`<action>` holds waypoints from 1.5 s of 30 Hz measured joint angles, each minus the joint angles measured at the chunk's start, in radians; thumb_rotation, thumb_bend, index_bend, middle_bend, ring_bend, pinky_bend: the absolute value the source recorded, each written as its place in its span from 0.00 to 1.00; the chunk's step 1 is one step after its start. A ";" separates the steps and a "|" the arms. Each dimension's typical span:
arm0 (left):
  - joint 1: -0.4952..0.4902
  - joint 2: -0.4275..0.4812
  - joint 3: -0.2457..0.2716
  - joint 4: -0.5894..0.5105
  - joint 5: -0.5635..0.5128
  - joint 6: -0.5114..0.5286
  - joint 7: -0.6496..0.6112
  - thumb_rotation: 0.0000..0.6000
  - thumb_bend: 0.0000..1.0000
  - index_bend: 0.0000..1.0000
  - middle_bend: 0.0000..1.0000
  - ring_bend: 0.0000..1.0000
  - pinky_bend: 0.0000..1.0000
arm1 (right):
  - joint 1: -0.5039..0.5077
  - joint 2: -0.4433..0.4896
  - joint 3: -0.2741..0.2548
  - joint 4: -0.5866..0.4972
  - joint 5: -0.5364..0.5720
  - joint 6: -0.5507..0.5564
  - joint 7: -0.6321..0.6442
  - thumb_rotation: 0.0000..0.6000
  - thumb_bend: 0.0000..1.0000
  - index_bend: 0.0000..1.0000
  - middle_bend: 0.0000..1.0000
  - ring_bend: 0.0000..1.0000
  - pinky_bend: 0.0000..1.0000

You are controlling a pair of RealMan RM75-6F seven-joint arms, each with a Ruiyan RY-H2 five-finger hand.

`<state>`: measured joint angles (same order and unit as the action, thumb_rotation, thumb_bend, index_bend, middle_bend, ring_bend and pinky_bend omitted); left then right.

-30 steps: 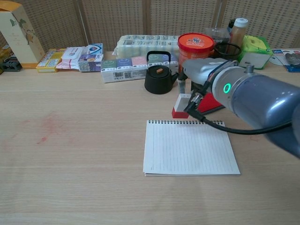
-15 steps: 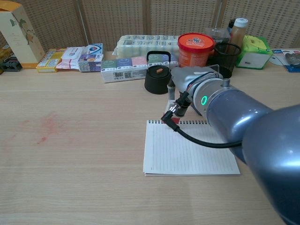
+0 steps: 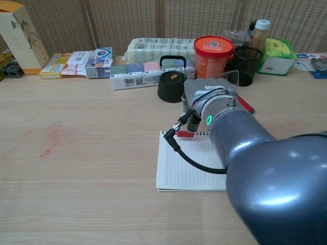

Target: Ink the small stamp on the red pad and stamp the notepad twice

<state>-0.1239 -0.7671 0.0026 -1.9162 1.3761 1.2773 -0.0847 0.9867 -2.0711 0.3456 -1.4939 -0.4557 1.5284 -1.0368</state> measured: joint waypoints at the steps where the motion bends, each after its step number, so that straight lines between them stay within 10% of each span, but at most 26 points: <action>1: 0.000 0.000 0.000 0.000 -0.001 0.000 -0.001 1.00 0.00 0.00 0.00 0.00 0.00 | -0.001 -0.007 0.005 0.007 -0.002 0.002 -0.003 1.00 0.50 0.57 0.93 1.00 1.00; 45: -0.003 0.003 -0.002 0.008 -0.007 -0.012 -0.021 1.00 0.00 0.00 0.00 0.00 0.00 | -0.066 -0.166 0.062 0.189 -0.131 -0.071 -0.059 1.00 0.51 0.58 0.93 1.00 1.00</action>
<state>-0.1270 -0.7643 0.0006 -1.9087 1.3694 1.2654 -0.1059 0.9202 -2.2375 0.4073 -1.3046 -0.5865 1.4570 -1.0958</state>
